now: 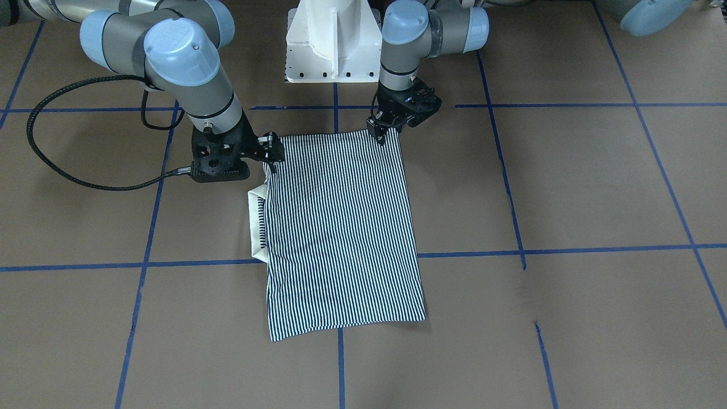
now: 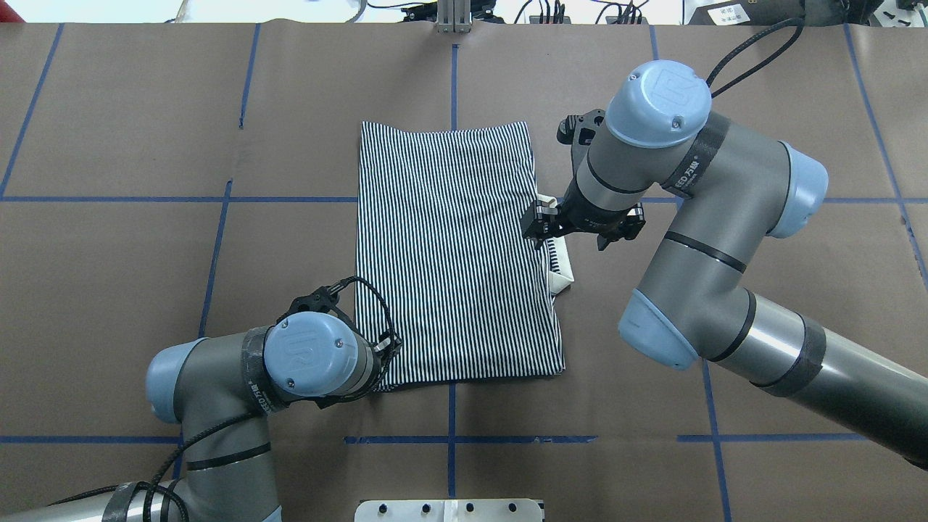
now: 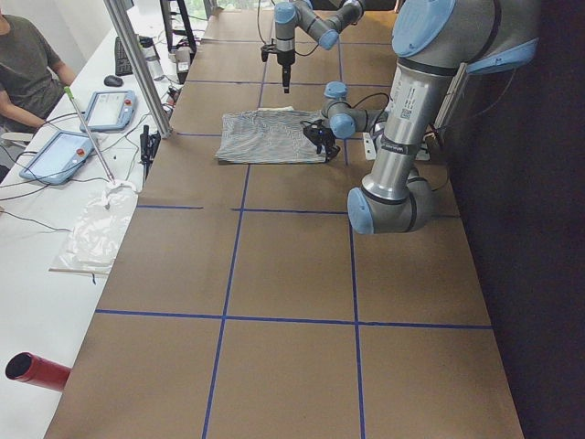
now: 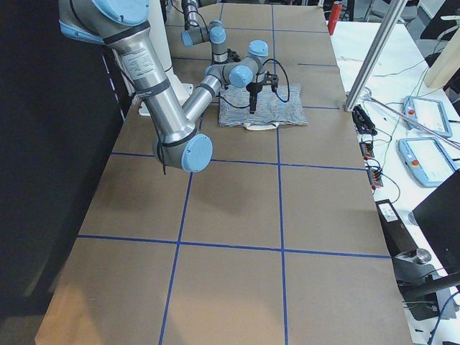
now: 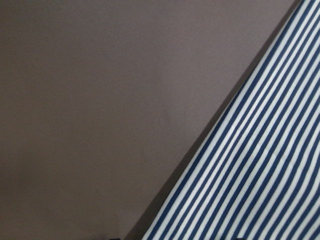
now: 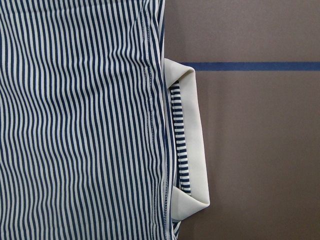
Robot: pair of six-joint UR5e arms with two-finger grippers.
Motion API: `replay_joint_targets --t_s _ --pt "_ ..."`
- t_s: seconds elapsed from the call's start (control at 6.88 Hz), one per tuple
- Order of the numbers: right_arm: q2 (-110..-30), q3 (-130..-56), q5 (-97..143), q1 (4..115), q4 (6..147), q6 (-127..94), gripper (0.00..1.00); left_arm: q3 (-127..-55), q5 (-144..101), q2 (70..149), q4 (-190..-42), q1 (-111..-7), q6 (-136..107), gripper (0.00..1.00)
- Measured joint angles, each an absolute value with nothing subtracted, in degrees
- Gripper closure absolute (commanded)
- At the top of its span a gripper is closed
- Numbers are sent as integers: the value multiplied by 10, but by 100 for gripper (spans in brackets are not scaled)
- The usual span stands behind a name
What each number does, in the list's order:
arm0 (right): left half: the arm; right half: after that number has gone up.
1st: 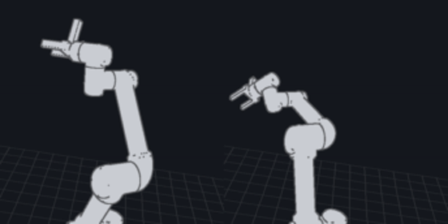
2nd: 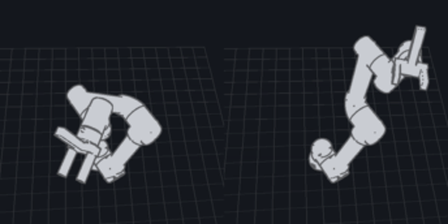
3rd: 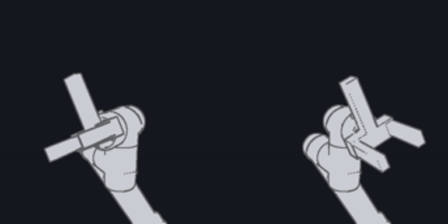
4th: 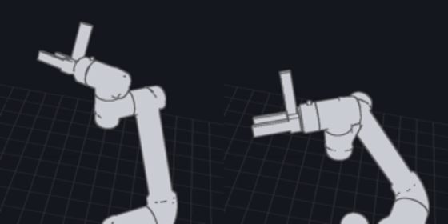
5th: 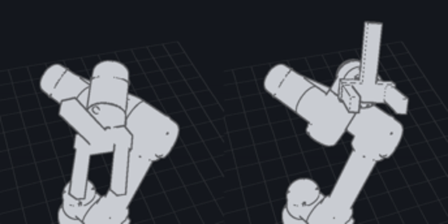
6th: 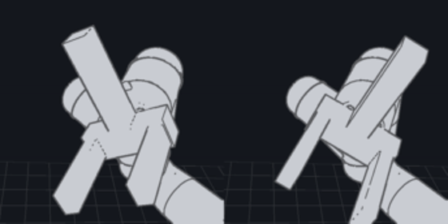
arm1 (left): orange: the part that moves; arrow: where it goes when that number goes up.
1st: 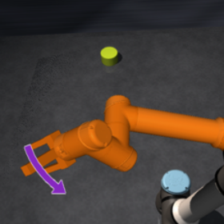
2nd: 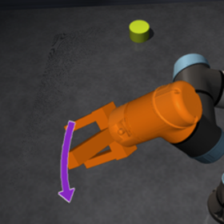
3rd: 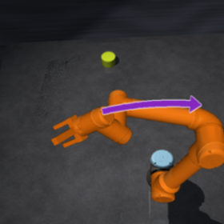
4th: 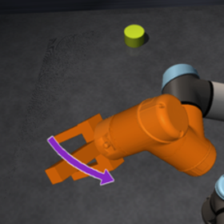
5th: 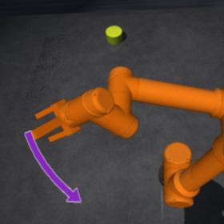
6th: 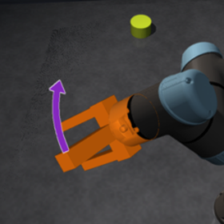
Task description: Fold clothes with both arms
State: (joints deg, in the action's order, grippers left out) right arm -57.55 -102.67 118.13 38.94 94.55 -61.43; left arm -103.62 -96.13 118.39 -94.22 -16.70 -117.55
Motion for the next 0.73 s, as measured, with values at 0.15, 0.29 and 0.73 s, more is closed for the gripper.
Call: replay_joint_targets --t_s 0.15,0.29,0.73 --pt "-577 -1026 1181 389 945 -614 0 -1037 -961 1183 -942 -166 -1176 100" --pt "-580 -1026 1181 388 945 -614 0 -1038 -960 1182 -941 -166 -1174 100" --pt "-584 -1029 1181 384 943 -632 0 -1068 -962 1180 -906 -166 -1135 100"
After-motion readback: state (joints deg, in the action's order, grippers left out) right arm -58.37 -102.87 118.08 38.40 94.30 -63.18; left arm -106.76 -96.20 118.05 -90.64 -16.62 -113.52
